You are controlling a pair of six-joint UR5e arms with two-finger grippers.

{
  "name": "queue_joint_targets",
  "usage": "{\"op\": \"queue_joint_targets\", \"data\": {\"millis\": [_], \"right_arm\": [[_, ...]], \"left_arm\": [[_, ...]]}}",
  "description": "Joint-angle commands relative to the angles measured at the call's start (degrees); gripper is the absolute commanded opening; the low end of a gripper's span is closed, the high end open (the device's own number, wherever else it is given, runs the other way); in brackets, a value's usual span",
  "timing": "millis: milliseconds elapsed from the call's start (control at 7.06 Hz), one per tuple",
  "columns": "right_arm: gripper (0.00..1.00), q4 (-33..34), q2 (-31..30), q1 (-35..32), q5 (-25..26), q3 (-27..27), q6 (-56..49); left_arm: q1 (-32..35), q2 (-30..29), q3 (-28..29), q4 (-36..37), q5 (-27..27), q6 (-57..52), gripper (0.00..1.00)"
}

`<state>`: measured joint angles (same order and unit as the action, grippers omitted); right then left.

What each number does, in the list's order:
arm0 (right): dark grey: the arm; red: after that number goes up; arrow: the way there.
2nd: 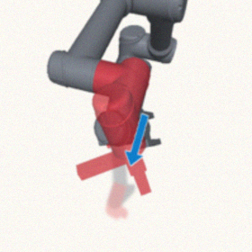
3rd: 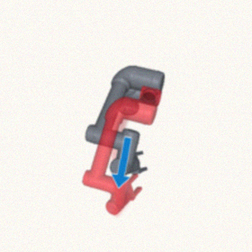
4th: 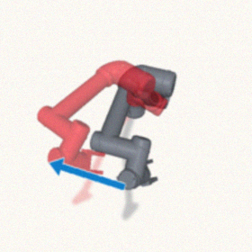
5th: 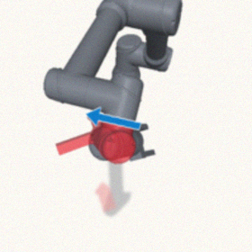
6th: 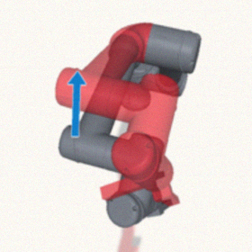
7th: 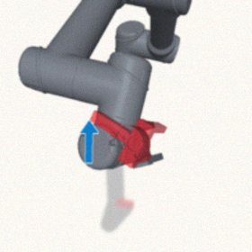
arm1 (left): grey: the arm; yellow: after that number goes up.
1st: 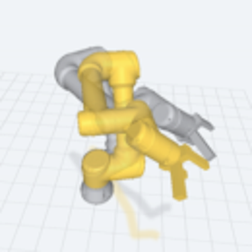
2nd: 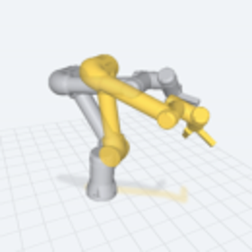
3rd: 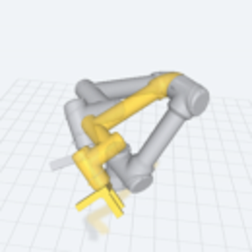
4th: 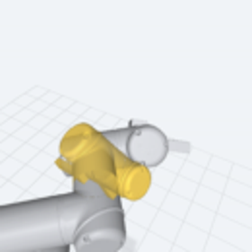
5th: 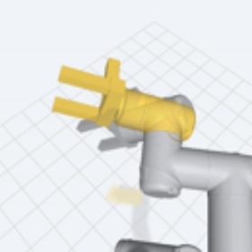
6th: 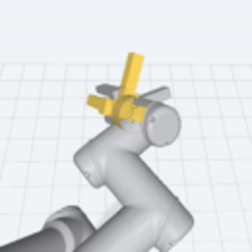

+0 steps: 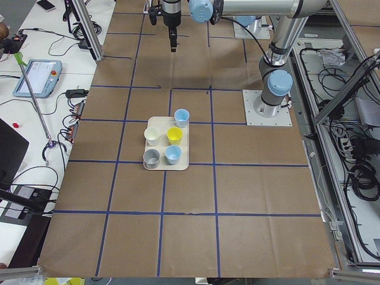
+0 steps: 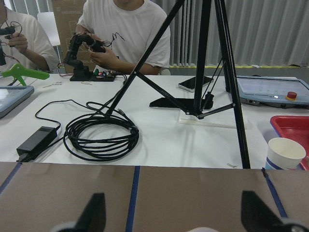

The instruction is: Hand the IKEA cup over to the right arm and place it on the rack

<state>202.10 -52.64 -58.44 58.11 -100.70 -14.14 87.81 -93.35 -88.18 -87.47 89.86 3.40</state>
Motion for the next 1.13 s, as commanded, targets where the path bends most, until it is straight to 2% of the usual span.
{"op": "queue_joint_targets", "data": {"millis": [0,142,283,708,850,992], "right_arm": [[1.0,-5.7,-1.1,0.0,0.0,1.0,-0.1],[1.0,-11.4,-2.1,0.0,-0.1,1.9,-0.4],[1.0,-13.9,-4.3,0.0,0.4,2.5,-0.6],[1.0,-15.6,-12.8,-0.1,-0.1,2.2,-0.1],[1.0,-15.6,-15.1,-1.4,-1.6,1.9,0.1],[1.0,-15.6,-16.3,-4.4,-6.3,1.6,0.9]], "left_arm": [[-1.9,0.3,-1.1,-0.2,0.4,-5.5,0.99],[-5.7,1.2,-3.3,-0.2,0.5,-8.3,0.99],[-9.6,2.6,-6.0,0.0,0.6,-14.8,0.99],[-19.9,4.5,-8.8,0.0,0.7,-26.2,0.99],[-22.0,3.7,-8.8,0.4,0.7,-29.0,0.99],[-23.4,3.1,-8.9,1.8,0.6,-31.2,0.99]]}}
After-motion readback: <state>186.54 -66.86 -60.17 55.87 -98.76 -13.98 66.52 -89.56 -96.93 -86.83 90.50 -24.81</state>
